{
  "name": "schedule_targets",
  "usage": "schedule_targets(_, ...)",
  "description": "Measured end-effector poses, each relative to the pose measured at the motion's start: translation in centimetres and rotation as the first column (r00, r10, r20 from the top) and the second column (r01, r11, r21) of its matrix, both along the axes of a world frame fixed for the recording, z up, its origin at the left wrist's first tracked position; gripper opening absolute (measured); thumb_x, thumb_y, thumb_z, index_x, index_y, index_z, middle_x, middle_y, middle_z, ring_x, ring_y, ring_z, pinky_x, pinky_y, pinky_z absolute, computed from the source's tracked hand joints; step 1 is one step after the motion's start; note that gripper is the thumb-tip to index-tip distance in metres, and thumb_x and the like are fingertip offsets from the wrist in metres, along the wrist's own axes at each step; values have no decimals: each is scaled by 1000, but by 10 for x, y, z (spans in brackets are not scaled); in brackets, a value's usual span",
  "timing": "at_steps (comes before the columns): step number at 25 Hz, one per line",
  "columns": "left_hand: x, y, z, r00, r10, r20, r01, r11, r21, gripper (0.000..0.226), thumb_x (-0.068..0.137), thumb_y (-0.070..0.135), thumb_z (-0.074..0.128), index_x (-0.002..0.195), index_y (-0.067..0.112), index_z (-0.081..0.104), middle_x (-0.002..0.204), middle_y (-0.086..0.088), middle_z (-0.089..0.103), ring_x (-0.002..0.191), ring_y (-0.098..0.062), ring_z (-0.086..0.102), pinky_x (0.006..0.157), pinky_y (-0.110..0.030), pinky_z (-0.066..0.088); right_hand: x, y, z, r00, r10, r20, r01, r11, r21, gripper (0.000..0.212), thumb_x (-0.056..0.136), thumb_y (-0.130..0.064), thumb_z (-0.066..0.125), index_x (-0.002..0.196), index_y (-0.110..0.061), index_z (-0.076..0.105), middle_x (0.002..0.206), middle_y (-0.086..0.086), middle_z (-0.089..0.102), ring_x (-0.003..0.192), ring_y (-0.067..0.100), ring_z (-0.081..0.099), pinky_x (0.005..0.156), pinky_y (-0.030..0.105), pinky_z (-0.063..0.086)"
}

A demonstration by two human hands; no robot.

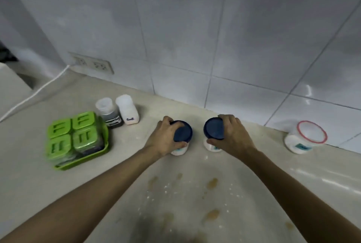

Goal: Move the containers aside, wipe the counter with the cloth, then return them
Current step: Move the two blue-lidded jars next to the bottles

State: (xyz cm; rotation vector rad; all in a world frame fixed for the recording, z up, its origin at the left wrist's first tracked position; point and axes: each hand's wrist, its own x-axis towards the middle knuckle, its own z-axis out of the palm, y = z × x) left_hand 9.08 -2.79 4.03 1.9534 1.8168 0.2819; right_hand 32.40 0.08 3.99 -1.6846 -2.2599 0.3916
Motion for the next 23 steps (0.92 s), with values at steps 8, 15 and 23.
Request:
schedule_targets(8,-151,-35,1,972,214,-99,-203,973,114,64,72,52,72,129,32,52,133,-6,46,118,-29,50,98,-40,43,-174,-9,-12,979,178,-103,-182,983,-35,87,64,-45,81,135,-11,44,134,6,49,120,26,45,99,37,42)
schedule_targets(15,-196,-28,-27,950,238,-201,-186,951,246,60,77,56,64,130,33,51,132,-7,48,119,-28,48,99,-41,35,-232,3,-26,980,168,-110,-173,984,-40,76,63,-39,84,127,-12,52,132,7,48,120,26,44,97,36,43)
schedule_targets(23,-197,-35,-38,951,238,-199,-148,912,383,60,81,60,53,131,27,50,135,-10,47,123,-30,45,101,-47,34,-230,-5,-36,982,181,-52,-179,983,31,71,83,-46,66,142,-18,40,153,12,29,137,28,32,110,41,36)
